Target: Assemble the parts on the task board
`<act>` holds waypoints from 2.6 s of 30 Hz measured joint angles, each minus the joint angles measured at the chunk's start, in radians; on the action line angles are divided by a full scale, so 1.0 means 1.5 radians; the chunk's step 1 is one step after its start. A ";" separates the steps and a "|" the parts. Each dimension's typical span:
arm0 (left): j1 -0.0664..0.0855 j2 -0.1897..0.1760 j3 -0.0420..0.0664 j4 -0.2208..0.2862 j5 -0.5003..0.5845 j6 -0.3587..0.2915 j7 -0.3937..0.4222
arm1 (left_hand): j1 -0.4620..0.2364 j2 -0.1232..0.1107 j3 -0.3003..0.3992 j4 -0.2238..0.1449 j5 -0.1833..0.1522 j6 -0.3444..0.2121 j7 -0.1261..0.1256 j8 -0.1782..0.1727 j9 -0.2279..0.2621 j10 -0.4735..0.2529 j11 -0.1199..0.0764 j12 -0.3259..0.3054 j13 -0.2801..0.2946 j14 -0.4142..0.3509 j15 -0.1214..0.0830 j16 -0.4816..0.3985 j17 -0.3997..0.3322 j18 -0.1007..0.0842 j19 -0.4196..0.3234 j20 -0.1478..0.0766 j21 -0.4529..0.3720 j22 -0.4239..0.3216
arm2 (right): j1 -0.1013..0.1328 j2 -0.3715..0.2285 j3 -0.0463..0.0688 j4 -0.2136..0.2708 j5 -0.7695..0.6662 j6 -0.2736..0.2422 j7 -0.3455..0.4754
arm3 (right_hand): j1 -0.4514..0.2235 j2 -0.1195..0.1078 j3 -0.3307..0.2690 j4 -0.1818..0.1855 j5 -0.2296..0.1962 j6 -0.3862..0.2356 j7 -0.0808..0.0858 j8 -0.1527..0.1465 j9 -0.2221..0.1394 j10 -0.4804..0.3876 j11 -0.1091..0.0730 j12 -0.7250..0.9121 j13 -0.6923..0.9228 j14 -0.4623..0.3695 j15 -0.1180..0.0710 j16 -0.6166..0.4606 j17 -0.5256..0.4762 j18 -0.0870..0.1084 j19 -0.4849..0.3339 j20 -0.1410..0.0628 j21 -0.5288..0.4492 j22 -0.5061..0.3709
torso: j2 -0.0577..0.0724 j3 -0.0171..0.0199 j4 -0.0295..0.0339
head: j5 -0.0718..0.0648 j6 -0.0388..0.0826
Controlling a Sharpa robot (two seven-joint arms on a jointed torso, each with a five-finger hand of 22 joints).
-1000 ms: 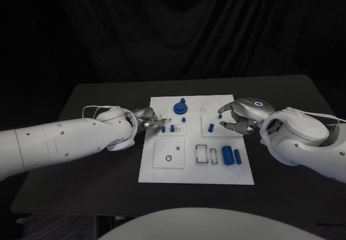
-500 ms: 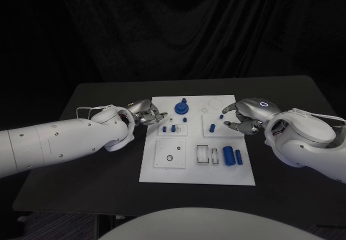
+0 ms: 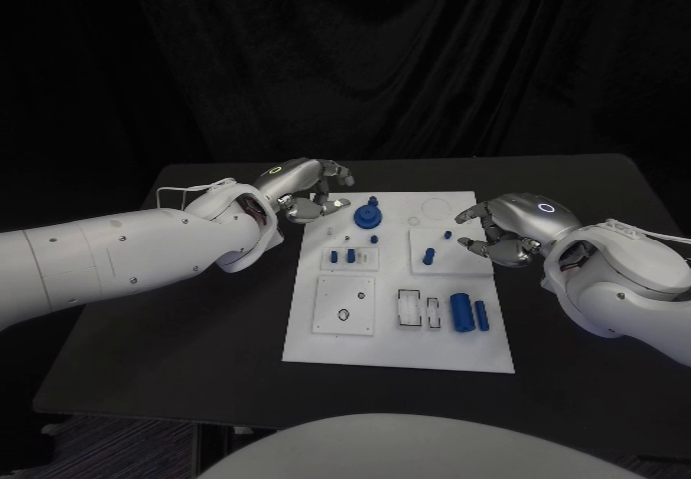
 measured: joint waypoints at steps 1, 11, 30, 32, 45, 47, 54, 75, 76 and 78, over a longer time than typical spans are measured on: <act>0.000 0.008 0.000 -0.008 -0.006 0.010 0.010 | 0.012 -0.003 0.001 -0.008 -0.004 -0.003 -0.013 0.000 -0.022 -0.003 -0.008 -0.012 -0.026 0.028 -0.009 0.009 -0.006 0.000 0.048 -0.002 0.039 0.000 | 0.000 0.000 0.000 0.000 0.000 -0.001 0.001 | 0.000 0.000 0.000 0.000 0.002 0.001 -0.001 0.000 0.000 0.000 0.000 0.000 0.000 0.000 0.000 0.002 0.000 0.000 0.000 0.000 0.000 0.000 | 0.000 0.0002 -0.0001 | 0.001 0.000; 0.001 0.096 0.000 -0.103 -0.159 0.114 0.060 | 0.045 -0.016 -0.054 -0.058 -0.022 0.050 -0.101 0.000 -0.181 0.039 -0.059 -0.009 -0.234 0.145 -0.053 0.126 0.030 -0.016 0.225 -0.028 0.162 0.000 | 0.000 -0.005 0.000 -0.006 0.000 -0.006 0.013 | 0.000 0.000 0.000 0.000 0.005 0.003 0.001 0.000 -0.001 0.000 0.000 0.003 0.000 0.000 0.000 0.002 0.000 0.000 0.000 0.000 0.000 0.000 | 0.001 0.0003 0.0003 | 0.003 0.000; 0.000 0.137 0.000 -0.133 -0.250 0.145 0.067 | 0.041 -0.012 -0.062 -0.066 0.013 0.100 -0.084 0.008 -0.222 0.086 -0.042 0.045 -0.274 0.221 -0.045 0.242 0.128 -0.027 0.296 -0.034 0.266 0.000 | 0.001 -0.016 0.000 -0.002 0.000 -0.005 0.018 | 0.000 0.000 0.000 0.000 0.007 0.006 -0.001 0.002 -0.001 0.000 0.000 0.003 0.000 0.000 0.000 0.002 0.001 0.000 0.000 0.000 0.004 0.000 | 0.028 -0.0028 0.0066 | -0.002 0.000; 0.000 0.140 0.000 -0.135 -0.252 0.148 0.065 | 0.041 -0.012 -0.062 -0.066 0.013 0.103 -0.082 0.008 -0.226 0.090 -0.041 0.051 -0.277 0.239 -0.043 0.261 0.151 -0.028 0.306 -0.034 0.285 0.000 | 0.001 -0.016 0.000 -0.001 0.000 -0.005 0.018 | 0.000 0.000 0.000 0.000 0.007 0.006 -0.001 0.002 -0.001 0.000 0.000 0.003 0.000 0.000 0.000 0.002 0.001 0.000 0.000 0.000 0.004 0.000 | 0.031 -0.0033 0.0066 | -0.002 0.000; -0.001 0.155 0.000 -0.149 -0.258 0.159 0.052 | 0.037 -0.008 -0.055 -0.072 0.024 0.139 -0.072 0.016 -0.236 0.132 -0.039 0.069 -0.290 0.282 -0.045 0.313 0.211 -0.037 0.302 -0.034 0.271 0.000 | 0.001 -0.018 0.000 -0.001 0.000 -0.002 0.017 | 0.000 0.000 0.002 0.002 0.007 0.006 -0.001 0.002 -0.002 0.000 0.000 0.003 0.000 0.000 0.000 0.002 -0.001 0.000 0.000 0.000 0.004 0.000 | 0.042 -0.0042 0.0095 | -0.007 0.000; -0.001 0.157 0.000 -0.151 -0.258 0.158 0.050 | 0.037 -0.008 -0.050 -0.071 0.027 0.146 -0.073 0.019 -0.236 0.134 -0.041 0.071 -0.291 0.282 -0.045 0.313 0.211 -0.037 0.302 -0.034 0.271 0.000 | 0.001 -0.018 0.000 -0.001 0.000 -0.001 0.017 | 0.000 0.000 0.002 0.002 0.007 0.010 -0.001 0.002 -0.002 0.000 0.000 0.003 0.000 0.000 0.000 0.002 -0.002 0.000 0.000 0.000 0.004 0.000 | 0.043 -0.0042 0.0090 | -0.007 0.000; -0.001 0.161 0.000 -0.154 -0.259 0.157 0.046 | 0.037 -0.008 -0.045 -0.068 0.030 0.160 -0.070 0.023 -0.236 0.143 -0.040 0.074 -0.292 0.282 -0.045 0.313 0.203 -0.037 0.302 -0.034 0.271 0.000 | 0.001 -0.018 0.000 -0.001 0.000 0.002 0.017 | 0.000 0.000 0.002 0.002 0.007 0.010 -0.001 0.002 -0.002 0.000 0.000 0.003 0.000 0.000 0.000 0.002 -0.003 0.000 0.000 0.000 0.000 0.000 | 0.043 -0.0042 0.0082 | -0.005 0.000; -0.006 0.166 0.000 -0.160 -0.259 0.151 0.043 | 0.041 -0.005 -0.019 -0.082 0.035 0.209 -0.050 0.042 -0.221 0.234 -0.059 0.136 -0.253 0.293 -0.055 0.322 0.205 -0.037 0.311 -0.043 0.289 0.000 | 0.001 -0.017 0.000 -0.002 0.000 0.012 0.015 | 0.000 0.000 0.002 0.002 0.007 0.010 -0.001 0.002 -0.002 0.000 0.000 0.000 0.000 0.000 0.000 0.002 -0.005 0.000 0.000 0.000 -0.001 0.000 | 0.043 -0.0041 0.0081 | -0.009 0.000; -0.006 0.166 0.000 -0.160 -0.259 0.150 0.043 | 0.041 -0.005 -0.019 -0.082 0.035 0.209 -0.050 0.042 -0.221 0.234 -0.059 0.136 -0.252 0.293 -0.055 0.322 0.205 -0.037 0.311 -0.043 0.289 0.000 | 0.001 -0.016 0.000 -0.002 0.000 0.012 0.015 | 0.000 0.000 0.002 0.002 0.007 0.010 -0.001 0.002 -0.002 0.000 0.000 0.000 0.000 0.000 0.000 0.002 -0.006 0.000 0.000 0.000 -0.001 0.000 | 0.043 -0.0040 0.0081 | -0.009 0.000; -0.006 0.167 0.000 -0.162 -0.259 0.148 0.043 | 0.041 -0.005 -0.019 -0.082 0.036 0.209 -0.050 0.042 -0.221 0.234 -0.059 0.136 -0.251 0.293 -0.055 0.322 0.205 -0.037 0.311 -0.043 0.289 0.000 | 0.001 -0.016 0.000 -0.002 0.000 0.014 0.015 | 0.000 0.000 0.002 0.002 0.007 0.010 -0.001 0.002 -0.002 0.000 0.000 0.000 0.000 0.000 0.000 0.002 -0.006 0.000 0.000 0.000 -0.001 0.000 | 0.043 -0.0040 0.0081 | -0.009 0.000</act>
